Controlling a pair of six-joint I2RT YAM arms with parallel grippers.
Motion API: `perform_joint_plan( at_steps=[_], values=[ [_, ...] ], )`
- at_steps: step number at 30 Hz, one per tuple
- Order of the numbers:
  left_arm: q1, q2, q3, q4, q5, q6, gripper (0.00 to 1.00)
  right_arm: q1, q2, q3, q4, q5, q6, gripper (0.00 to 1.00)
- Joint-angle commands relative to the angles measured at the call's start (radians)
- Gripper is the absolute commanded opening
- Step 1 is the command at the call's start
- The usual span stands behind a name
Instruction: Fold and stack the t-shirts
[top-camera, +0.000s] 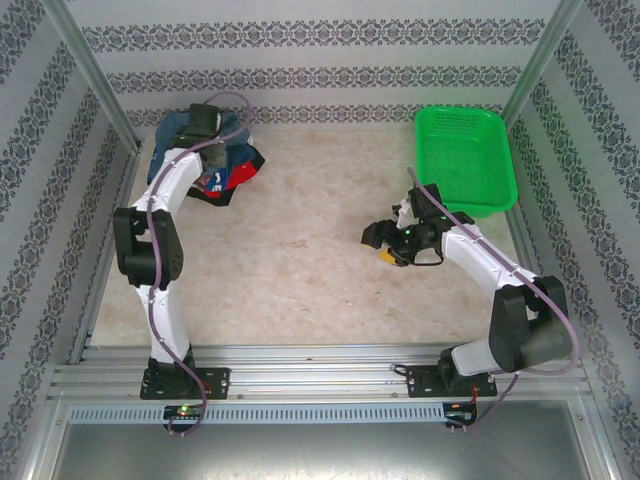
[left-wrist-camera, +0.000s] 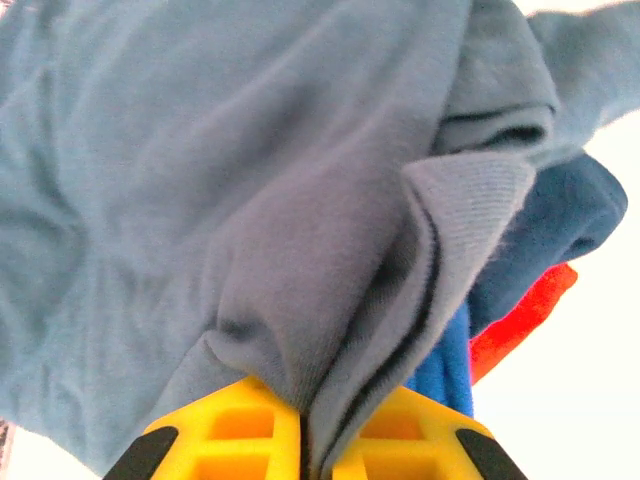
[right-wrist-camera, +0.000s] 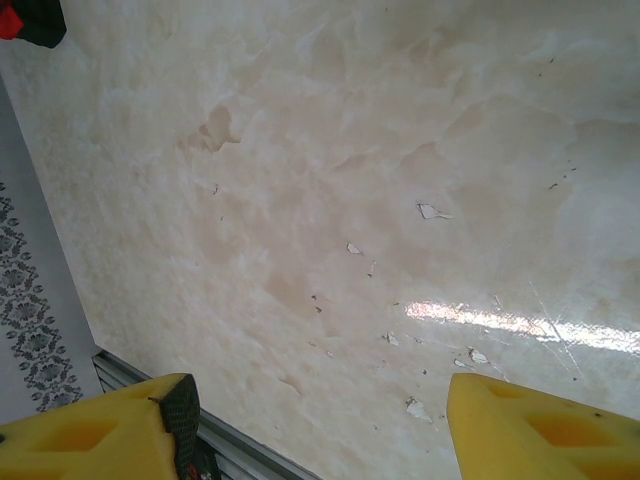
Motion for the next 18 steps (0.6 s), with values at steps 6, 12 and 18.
perform_joint_plan(
  at_steps=[6, 12, 18],
  values=[
    [0.061, -0.071, -0.067, 0.102, 0.189, -0.083, 0.03, -0.008, 0.008, 0.009, 0.015, -0.017, 0.007, 0.68],
    [0.029, -0.049, -0.174, 0.167, 0.288, -0.088, 0.06, -0.006, 0.014, 0.015, 0.014, -0.016, 0.007, 0.68],
    [-0.002, 0.008, -0.221, 0.205, 0.345, -0.139, 0.12, -0.006, 0.007, 0.019, 0.005, -0.011, 0.008, 0.68]
  ],
)
